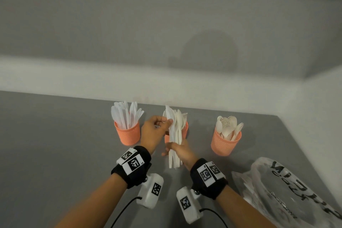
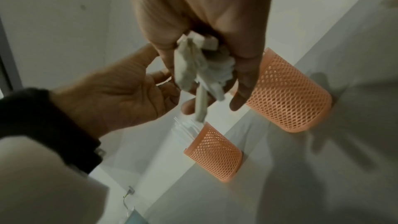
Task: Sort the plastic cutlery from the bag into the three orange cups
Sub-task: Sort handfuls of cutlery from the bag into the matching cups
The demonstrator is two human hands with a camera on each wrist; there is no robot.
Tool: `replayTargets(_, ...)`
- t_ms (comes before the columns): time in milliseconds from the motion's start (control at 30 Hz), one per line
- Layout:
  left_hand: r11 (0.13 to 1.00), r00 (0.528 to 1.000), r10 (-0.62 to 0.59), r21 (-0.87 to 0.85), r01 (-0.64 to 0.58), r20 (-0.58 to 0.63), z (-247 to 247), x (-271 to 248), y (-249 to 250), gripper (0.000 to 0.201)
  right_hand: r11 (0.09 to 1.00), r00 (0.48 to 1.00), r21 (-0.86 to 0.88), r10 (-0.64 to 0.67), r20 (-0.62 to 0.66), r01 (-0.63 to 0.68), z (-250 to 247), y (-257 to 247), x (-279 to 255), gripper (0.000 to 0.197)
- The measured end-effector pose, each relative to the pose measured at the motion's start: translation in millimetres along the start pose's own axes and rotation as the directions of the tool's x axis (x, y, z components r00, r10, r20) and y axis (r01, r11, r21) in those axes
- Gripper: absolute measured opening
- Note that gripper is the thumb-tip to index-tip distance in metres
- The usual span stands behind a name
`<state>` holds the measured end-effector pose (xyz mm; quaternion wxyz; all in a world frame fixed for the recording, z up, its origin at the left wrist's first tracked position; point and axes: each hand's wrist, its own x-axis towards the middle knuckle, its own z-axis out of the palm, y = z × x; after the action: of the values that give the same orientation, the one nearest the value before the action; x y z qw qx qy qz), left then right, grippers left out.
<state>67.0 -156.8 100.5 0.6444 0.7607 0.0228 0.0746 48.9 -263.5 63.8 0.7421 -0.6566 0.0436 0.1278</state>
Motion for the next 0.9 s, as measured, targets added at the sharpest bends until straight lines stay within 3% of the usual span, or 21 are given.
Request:
replayTargets(167, 0.99, 0.999, -0.037, 0.134, 0.038, -0.005, 10.9, 0.5, -4.4, 0.019, 0.994, 1.0, -0.113, -0.002, 0.031, 0.005, -2.5, 1.0, -5.4, 0.051)
replayTargets(400, 0.989, 0.989, -0.147, 0.007, 0.147, 0.024, 16.1, 3.2, -8.4, 0.021, 0.997, 0.995, 0.074, 0.044, -0.084, -0.038, -14.6, 4.5, -4.2, 0.041)
replayTargets(567, 0.986, 0.987, -0.158, -0.053, 0.16, 0.036, 23.4, -5.4, -7.2, 0.014, 0.999, 0.983, 0.036, -0.033, -0.183, 0.04, -8.5, 1.9, -5.9, 0.035)
replayTargets(700, 0.989, 0.99, -0.142, -0.042, 0.143, 0.013, 22.3, -2.1, -10.0, 0.024, 0.996, 0.977, 0.001, -0.082, -0.197, 0.084, -5.3, 2.0, -5.7, 0.033)
replayTargets(800, 0.988, 0.99, -0.144, -0.048, 0.144, 0.004, 22.5, -1.0, -10.4, 0.029, 0.993, 0.96, 0.074, -0.065, -0.273, 0.088, -4.5, 3.5, -3.1, 0.019)
replayTargets(900, 0.982, 0.987, -0.162, -0.097, 0.161, -0.004, 24.7, -3.6, -10.1, 0.03, 0.991, 0.941, 0.061, -0.097, -0.324, 0.123, -4.6, 3.9, -1.0, 0.018)
